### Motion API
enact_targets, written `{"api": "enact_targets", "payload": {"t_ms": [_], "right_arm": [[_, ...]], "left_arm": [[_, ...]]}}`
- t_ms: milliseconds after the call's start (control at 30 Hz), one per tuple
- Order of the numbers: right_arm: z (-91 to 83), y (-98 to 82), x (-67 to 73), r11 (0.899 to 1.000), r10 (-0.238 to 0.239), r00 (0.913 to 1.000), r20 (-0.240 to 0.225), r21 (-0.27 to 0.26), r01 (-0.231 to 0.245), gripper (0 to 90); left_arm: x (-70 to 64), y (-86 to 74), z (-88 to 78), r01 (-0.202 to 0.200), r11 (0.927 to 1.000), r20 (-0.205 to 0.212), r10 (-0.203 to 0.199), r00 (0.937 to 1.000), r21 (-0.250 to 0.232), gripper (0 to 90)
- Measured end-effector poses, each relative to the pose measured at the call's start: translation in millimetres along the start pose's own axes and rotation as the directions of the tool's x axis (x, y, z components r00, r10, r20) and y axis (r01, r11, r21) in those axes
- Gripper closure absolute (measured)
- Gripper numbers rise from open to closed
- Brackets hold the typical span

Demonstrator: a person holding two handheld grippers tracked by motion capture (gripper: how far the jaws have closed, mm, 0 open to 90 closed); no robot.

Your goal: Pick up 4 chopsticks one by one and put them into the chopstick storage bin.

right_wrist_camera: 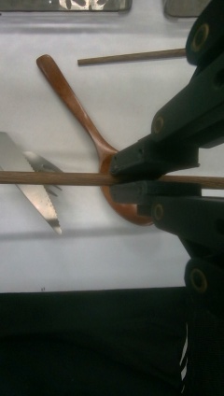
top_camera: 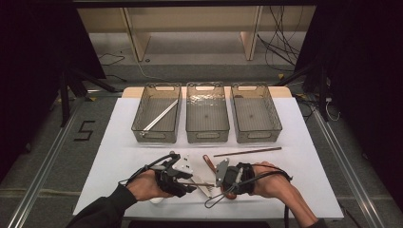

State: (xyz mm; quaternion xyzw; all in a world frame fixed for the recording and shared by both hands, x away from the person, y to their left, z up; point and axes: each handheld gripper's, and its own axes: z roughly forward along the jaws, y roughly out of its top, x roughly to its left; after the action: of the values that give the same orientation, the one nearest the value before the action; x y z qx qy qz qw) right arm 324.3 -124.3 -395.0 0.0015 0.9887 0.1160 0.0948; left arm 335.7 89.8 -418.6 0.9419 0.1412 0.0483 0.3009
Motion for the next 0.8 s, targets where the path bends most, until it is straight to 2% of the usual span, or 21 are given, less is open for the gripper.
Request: {"api": "enact_targets", "payload": {"t_ms": [200, 333, 500, 600, 700, 767, 800], "right_arm": [[1.0, 1.7, 2.0, 1.0, -0.009, 1.0, 0.0, 0.002, 0.009, 85.1], [1.1, 1.5, 2.2, 1.0, -0.013, 0.9999, 0.009, 0.002, 0.013, 85.1], [0.8, 0.7, 2.8, 1.0, -0.03, 0.9993, 0.021, -0.003, 0.03, 84.9], [0.0, -0.8, 2.3, 0.999, -0.045, 0.9984, 0.035, -0.01, 0.045, 83.3], [-1.8, -3.4, 0.5, 0.999, -0.041, 0.9983, 0.042, -0.023, 0.042, 81.7], [-4.4, -4.9, -1.4, 0.999, -0.019, 0.9986, 0.049, -0.039, 0.021, 79.4], [-5.6, -5.9, -2.3, 0.999, 0.0, 0.9986, 0.054, -0.054, 0.003, 75.5]], "left_arm": [[-2.2, 0.5, 1.2, -0.031, 0.9994, 0.032, 0.031, 0.999, 0.012, 68.4], [-3.8, 0.9, 1.7, -0.044, 0.999, 0.036, 0.043, 0.9984, 0.013, 76.5], [-5.2, 1.0, 0.6, -0.059, 0.9982, 0.061, 0.059, 0.9964, 0.011, 80.9], [-7.4, 1.6, -1.3, -0.081, 0.9967, 0.097, 0.08, 0.992, 0.002, 84.4], [-8.3, 2.2, -3.7, -0.078, 0.9968, 0.099, 0.08, 0.9919, -0.017, 85.6], [-6.4, 1.6, -5.1, -0.065, 0.9976, 0.094, 0.067, 0.9933, -0.024, 85.7], [-4.8, 0.9, -6.0, -0.059, 0.9979, 0.087, 0.061, 0.9943, -0.026, 85.7]]}}
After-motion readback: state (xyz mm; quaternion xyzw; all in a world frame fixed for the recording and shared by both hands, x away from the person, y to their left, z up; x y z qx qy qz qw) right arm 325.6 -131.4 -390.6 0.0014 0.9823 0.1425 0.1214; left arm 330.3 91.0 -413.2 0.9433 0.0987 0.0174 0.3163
